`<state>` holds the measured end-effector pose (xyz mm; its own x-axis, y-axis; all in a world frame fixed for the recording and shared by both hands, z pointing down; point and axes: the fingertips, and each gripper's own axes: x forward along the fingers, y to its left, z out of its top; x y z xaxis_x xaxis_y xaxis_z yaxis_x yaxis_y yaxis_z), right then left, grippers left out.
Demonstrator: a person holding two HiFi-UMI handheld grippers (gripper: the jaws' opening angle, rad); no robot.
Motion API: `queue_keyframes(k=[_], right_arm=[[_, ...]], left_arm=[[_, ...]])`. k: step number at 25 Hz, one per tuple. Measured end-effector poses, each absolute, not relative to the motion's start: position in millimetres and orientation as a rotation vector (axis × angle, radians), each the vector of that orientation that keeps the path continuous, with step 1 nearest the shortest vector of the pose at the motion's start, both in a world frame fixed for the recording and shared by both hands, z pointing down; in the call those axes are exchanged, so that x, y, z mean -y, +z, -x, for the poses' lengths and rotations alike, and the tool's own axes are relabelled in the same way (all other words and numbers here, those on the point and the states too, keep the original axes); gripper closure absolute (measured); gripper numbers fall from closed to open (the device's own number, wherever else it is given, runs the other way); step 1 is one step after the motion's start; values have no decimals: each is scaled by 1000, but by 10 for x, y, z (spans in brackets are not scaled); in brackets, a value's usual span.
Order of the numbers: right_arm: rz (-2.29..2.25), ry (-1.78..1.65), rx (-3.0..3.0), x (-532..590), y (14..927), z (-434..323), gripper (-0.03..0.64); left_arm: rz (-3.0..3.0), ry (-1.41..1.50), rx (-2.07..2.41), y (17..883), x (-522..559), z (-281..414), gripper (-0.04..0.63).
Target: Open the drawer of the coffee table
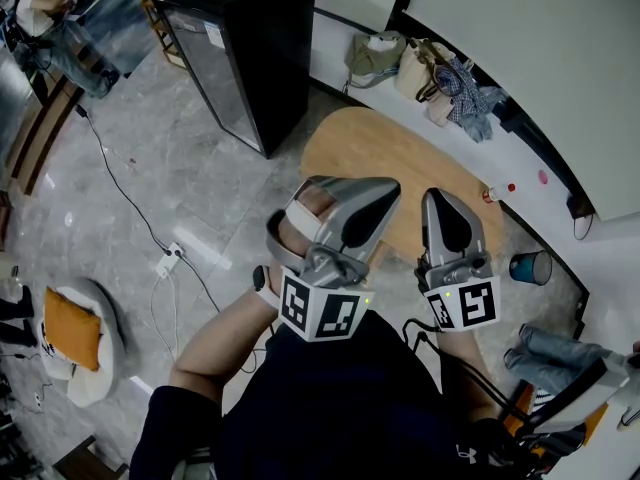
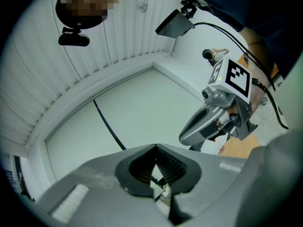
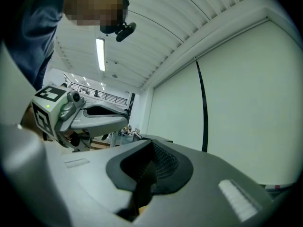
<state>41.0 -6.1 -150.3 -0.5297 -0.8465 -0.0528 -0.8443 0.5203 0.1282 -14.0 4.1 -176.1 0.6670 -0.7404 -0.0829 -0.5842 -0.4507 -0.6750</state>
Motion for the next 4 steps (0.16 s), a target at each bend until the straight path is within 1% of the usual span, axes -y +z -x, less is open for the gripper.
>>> queue_keyframes(k=[4], right_arm=[[-1513, -216, 2724, 35, -1497, -387, 615]], left_arm=[[2192, -286, -1022, -1770, -66, 173, 594]])
